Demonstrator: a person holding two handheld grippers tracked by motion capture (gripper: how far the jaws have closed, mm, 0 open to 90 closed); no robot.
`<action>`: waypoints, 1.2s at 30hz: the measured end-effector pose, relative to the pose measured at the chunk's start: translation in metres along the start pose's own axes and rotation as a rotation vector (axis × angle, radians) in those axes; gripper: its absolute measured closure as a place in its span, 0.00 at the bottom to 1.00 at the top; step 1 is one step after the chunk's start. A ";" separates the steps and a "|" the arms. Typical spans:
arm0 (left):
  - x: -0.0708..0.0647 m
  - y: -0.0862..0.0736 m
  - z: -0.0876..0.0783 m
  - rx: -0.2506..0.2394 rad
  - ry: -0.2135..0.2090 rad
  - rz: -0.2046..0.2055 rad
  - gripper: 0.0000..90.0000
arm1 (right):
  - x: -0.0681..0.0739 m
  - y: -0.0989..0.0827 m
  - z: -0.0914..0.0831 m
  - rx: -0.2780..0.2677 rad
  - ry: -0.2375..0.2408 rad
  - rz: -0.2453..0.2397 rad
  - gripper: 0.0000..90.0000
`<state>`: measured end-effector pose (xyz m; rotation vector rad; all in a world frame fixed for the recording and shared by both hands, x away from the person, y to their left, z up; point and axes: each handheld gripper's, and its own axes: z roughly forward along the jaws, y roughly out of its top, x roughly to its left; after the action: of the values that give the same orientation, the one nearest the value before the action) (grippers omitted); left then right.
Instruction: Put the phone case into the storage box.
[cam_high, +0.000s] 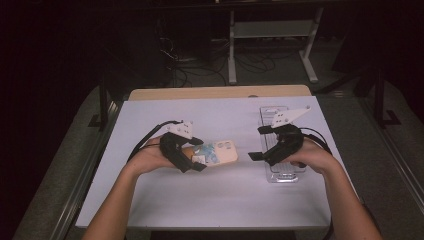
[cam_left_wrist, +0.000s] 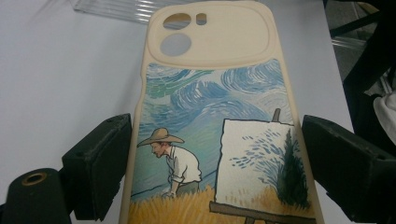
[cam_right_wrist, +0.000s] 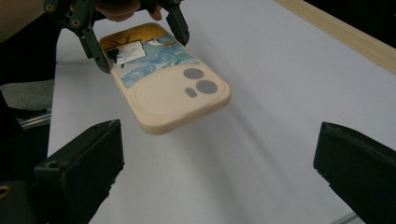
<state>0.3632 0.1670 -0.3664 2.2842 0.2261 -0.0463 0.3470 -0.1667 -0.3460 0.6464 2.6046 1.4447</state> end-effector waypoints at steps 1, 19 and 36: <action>-0.001 0.000 0.000 -0.003 0.001 -0.001 0.12 | 0.000 0.001 0.001 -0.001 0.004 -0.002 0.00; -0.006 0.002 -0.001 0.011 -0.018 0.079 0.12 | 0.000 0.018 0.021 0.032 0.131 -0.059 0.00; -0.026 0.010 0.013 0.064 -0.055 0.152 0.12 | 0.024 0.022 0.036 0.086 0.155 -0.157 0.00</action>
<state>0.3400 0.1466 -0.3650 2.3540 0.0226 -0.0388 0.3426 -0.1188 -0.3446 0.3401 2.7750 1.3946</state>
